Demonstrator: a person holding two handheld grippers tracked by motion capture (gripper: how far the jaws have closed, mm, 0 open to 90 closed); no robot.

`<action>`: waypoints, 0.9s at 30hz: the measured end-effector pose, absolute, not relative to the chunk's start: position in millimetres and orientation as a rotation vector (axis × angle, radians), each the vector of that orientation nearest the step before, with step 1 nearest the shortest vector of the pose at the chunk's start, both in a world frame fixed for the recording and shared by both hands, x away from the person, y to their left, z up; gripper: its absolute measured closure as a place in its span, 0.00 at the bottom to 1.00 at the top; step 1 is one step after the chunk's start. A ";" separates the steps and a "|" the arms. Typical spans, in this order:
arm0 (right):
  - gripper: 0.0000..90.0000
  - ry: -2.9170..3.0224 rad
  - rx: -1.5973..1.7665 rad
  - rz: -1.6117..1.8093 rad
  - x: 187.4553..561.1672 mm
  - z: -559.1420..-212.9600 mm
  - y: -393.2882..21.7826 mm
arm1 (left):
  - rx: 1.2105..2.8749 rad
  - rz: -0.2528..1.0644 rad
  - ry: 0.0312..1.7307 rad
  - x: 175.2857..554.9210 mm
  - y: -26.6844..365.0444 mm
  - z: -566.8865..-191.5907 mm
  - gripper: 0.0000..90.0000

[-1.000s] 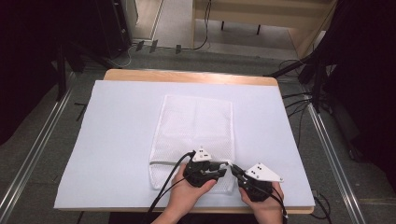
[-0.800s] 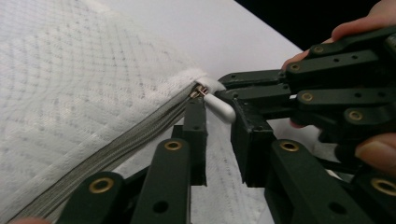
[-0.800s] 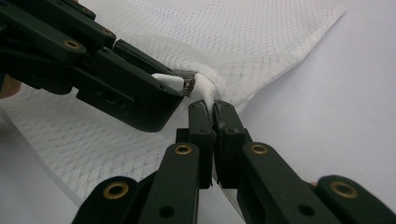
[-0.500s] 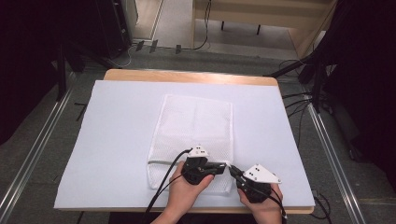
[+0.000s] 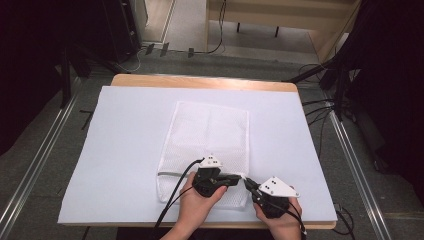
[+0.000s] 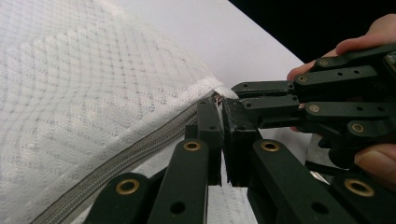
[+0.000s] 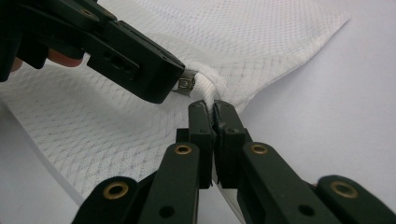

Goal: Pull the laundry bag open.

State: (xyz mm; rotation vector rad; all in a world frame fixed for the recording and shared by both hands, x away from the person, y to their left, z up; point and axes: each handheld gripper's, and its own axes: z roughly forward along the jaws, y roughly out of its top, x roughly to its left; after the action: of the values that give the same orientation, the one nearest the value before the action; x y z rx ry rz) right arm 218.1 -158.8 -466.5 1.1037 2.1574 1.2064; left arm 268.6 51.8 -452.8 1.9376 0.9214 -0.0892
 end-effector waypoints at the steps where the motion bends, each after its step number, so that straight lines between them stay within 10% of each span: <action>1: 0.98 2.159 1.106 1.201 217.9 -466.2 -158.4 | 1.938 -0.089 0.921 268.6 51.8 -452.8 0.98; 27: 0.99 2.118 1.167 1.188 219.6 -457.6 -172.1 | 1.953 0.023 1.067 261.9 126.8 -458.0 0.98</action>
State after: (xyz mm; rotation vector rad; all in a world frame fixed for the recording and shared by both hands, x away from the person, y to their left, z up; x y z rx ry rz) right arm 219.6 -172.1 -457.6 1.1668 2.1176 1.1876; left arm 261.9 126.8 -458.0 1.9534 1.0674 0.0234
